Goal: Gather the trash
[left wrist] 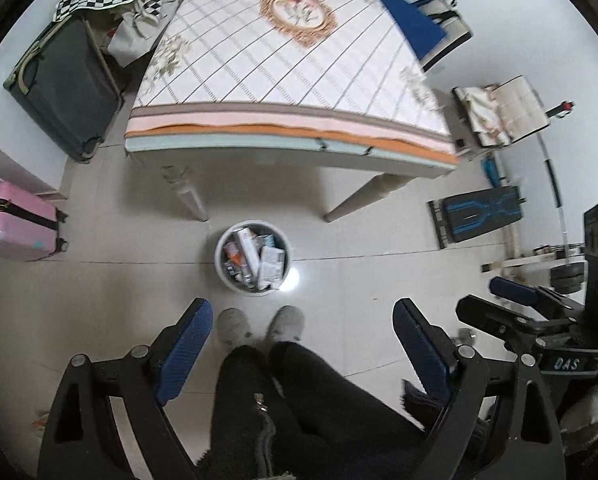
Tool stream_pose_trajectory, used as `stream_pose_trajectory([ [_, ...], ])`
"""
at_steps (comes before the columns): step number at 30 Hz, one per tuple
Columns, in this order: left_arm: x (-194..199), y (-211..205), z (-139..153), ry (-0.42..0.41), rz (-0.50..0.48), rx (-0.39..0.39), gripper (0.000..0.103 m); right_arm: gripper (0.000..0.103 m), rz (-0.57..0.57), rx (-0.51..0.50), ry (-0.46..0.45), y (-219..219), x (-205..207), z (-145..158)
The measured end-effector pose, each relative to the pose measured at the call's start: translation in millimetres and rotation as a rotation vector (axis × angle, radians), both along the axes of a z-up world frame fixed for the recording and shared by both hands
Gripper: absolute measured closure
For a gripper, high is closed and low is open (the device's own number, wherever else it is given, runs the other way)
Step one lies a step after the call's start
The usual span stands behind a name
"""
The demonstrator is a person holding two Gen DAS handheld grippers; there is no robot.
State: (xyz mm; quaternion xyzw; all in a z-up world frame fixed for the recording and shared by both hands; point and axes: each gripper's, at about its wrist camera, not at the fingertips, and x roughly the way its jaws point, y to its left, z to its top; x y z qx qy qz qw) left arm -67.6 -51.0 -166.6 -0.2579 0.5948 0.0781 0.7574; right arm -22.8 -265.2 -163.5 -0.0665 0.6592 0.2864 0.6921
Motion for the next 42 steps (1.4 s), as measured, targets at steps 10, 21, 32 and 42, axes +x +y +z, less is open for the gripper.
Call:
stream_pose_trajectory([
  [10, -9.8, -2.7, 58.4, -0.099, 0.007, 0.006, 0.011, 0.000, 0.019, 0.079, -0.019, -9.6, -8.3, 62.5],
  [21, -22.4, -3.8, 71.7, -0.130, 0.010, -0.004, 0.011, 0.000, 0.025, 0.110, -0.022, -7.6, -21.3, 79.8],
  [32, -27.1, -5.1, 71.3, -0.129, 0.011, -0.002, 0.009, 0.000, 0.026, 0.125, -0.009, -10.3, -26.0, 83.5],
  [42, -27.5, -10.4, 71.6, -0.123, 0.011, -0.006, 0.001, 0.000, 0.032, 0.126, 0.033, -11.0, -26.4, 75.7],
])
